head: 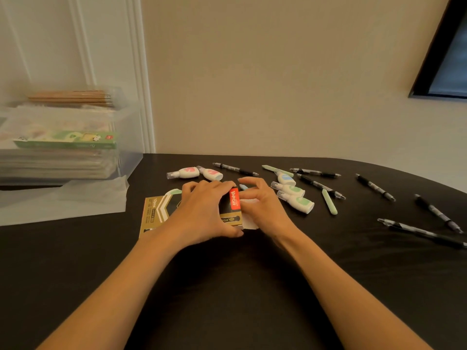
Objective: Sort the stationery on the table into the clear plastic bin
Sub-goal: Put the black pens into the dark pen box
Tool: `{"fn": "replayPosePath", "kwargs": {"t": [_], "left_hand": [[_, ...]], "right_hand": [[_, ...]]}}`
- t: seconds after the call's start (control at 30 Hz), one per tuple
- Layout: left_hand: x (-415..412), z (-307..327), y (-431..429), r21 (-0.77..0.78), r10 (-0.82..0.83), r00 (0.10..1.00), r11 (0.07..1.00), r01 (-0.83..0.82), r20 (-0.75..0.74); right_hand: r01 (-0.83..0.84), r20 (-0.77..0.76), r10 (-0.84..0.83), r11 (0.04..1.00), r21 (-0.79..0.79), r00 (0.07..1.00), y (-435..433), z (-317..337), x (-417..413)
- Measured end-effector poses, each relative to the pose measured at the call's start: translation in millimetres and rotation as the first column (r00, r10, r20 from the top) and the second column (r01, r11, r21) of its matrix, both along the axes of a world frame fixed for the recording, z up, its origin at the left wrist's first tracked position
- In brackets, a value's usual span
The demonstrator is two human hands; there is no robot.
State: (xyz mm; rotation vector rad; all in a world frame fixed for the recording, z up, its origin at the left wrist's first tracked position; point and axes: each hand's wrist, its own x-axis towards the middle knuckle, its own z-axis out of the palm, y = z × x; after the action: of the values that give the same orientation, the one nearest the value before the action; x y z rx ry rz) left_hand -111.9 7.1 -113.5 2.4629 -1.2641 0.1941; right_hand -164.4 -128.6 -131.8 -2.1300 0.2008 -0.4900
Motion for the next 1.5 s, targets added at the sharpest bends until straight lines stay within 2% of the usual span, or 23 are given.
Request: {"fn": "replayPosePath", "kwargs": {"t": [0.1,0.27,0.37,0.43,0.53,0.67,0.77,0.83,0.9,1.0,1.1,1.17,1.27,1.4,1.43,1.5], "left_hand": [[-2.0,0.5,-3.4,-0.003,-0.029,1.0,1.0,0.029,0.006],[4.2,2.7,-7.0,-0.038,-0.066,0.997,0.997,0.065,-0.027],[14.3,8.1,-11.6,-0.048,-0.086,0.993,0.995,0.082,-0.078],[22.7,13.1,-16.1,-0.027,-0.058,0.996,0.998,0.056,-0.067],[38.9,21.3,-27.5,0.041,0.053,0.998,0.998,-0.053,-0.012],[65.4,23.5,-50.1,0.055,0.251,0.968,0.966,-0.251,0.015],[84.9,21.8,-65.9,0.026,0.354,0.935,0.935,-0.354,-0.009],[96.1,18.8,-72.9,0.026,0.372,0.928,0.928,-0.371,-0.004],[108.2,15.5,-76.8,0.033,0.396,0.918,0.918,-0.396,0.01],[121.1,10.7,-74.8,0.031,0.462,0.887,0.886,-0.463,0.021],[129.6,8.9,-68.6,0.03,0.499,0.867,0.866,-0.499,0.013],[128.4,7.2,-69.4,0.02,0.496,0.868,0.868,-0.496,-0.002],[128.7,5.5,-70.6,0.018,0.487,0.873,0.873,-0.487,0.012],[123.4,8.2,-71.7,0.012,0.46,0.888,0.888,-0.46,0.026],[121.3,9.8,-71.2,0.018,0.449,0.893,0.893,-0.449,0.021],[114.3,14.6,-71.6,0.035,0.414,0.91,0.909,-0.415,0.016]], "right_hand": [[-0.013,-0.033,0.016,0.994,0.112,0.999,2.5,1.1,0.8],[-0.06,-0.062,0.075,0.976,0.211,0.995,4.3,5.3,1.4],[-0.118,0.029,0.117,0.899,0.423,0.993,-4.4,7.4,1.3],[-0.087,0.094,0.044,0.847,0.524,0.995,-14.7,9.8,2.8],[0.05,0.149,-0.177,0.791,0.61,0.973,-33.6,13.8,12.2],[0.181,0.125,-0.349,0.721,0.669,0.929,-56.5,12.5,37.8],[0.315,0.056,-0.402,0.79,0.526,0.914,-71.4,5.9,64.7],[0.402,0.024,-0.424,0.873,0.275,0.905,-78.7,-0.6,83.7],[0.428,0.01,-0.428,0.904,-0.008,0.904,-83.7,-3.4,105.2],[0.352,-0.07,-0.392,0.88,-0.319,0.917,-90.3,-0.2,136.7],[0.234,-0.215,-0.384,0.831,-0.505,0.898,-96.3,-0.9,163.0],[0.201,-0.253,-0.415,0.783,-0.589,0.874,-99.2,-4.6,167.5],[0.211,-0.243,-0.446,0.749,-0.628,0.861,-94.2,-6.6,169.2],[0.25,-0.226,-0.448,0.776,-0.579,0.865,-86.6,11.2,156.6],[0.271,-0.212,-0.425,0.816,-0.511,0.88,-85.9,16.4,152.2],[0.27,-0.202,-0.326,0.927,-0.259,0.924,-83.1,29.9,135.4]]}}
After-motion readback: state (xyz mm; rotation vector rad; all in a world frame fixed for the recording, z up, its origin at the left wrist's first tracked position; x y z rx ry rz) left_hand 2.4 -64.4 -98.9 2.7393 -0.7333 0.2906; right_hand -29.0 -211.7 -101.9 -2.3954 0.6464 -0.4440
